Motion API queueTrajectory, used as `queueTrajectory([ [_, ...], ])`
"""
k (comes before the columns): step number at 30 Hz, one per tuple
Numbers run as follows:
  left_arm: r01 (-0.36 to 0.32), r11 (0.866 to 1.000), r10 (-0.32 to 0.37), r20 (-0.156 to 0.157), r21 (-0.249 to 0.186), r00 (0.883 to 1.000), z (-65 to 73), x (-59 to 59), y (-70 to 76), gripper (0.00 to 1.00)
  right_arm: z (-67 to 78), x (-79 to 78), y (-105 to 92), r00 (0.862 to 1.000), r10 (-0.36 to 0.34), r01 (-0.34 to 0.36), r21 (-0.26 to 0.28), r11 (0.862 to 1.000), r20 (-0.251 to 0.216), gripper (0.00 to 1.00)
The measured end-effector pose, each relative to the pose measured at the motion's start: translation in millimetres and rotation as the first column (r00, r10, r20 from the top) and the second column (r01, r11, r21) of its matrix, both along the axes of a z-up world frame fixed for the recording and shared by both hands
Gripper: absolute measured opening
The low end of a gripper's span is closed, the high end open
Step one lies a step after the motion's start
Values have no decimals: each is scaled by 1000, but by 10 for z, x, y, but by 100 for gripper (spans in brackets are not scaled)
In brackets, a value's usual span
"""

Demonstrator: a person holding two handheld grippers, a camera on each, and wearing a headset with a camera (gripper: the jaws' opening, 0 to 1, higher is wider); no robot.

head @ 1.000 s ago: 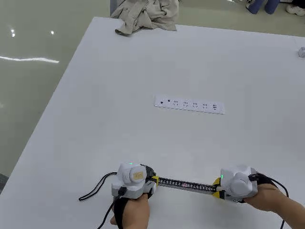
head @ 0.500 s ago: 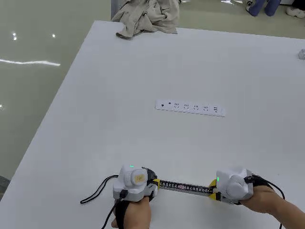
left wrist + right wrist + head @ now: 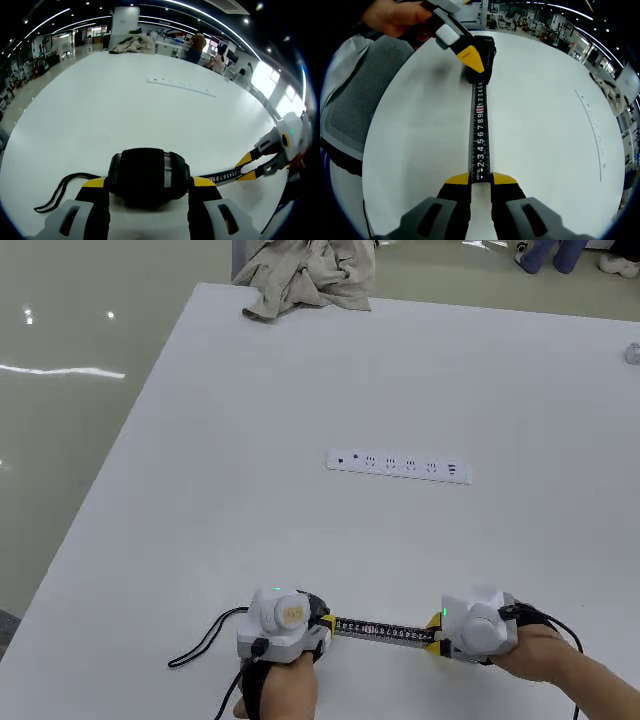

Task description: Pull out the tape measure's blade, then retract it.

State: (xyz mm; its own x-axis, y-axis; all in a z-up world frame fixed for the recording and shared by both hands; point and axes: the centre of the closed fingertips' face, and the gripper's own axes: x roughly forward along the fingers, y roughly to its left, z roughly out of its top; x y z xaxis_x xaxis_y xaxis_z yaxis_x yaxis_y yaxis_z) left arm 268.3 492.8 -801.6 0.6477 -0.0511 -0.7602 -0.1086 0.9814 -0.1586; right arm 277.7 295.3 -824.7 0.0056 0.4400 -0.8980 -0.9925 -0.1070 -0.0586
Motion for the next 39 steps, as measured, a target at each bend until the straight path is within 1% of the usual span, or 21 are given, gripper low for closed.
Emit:
queueTrajectory([
  [14, 0, 1000, 0, -3, -4, 1000, 2, 0, -1, 61, -4, -16, 186, 1000, 15, -15, 17, 1000, -6, 14],
  [39, 1, 1000, -1, -5, -2, 1000, 8, -1, -2, 61, -17, -24, 391, 1000, 4, -3, 44, 999, -22, 14],
])
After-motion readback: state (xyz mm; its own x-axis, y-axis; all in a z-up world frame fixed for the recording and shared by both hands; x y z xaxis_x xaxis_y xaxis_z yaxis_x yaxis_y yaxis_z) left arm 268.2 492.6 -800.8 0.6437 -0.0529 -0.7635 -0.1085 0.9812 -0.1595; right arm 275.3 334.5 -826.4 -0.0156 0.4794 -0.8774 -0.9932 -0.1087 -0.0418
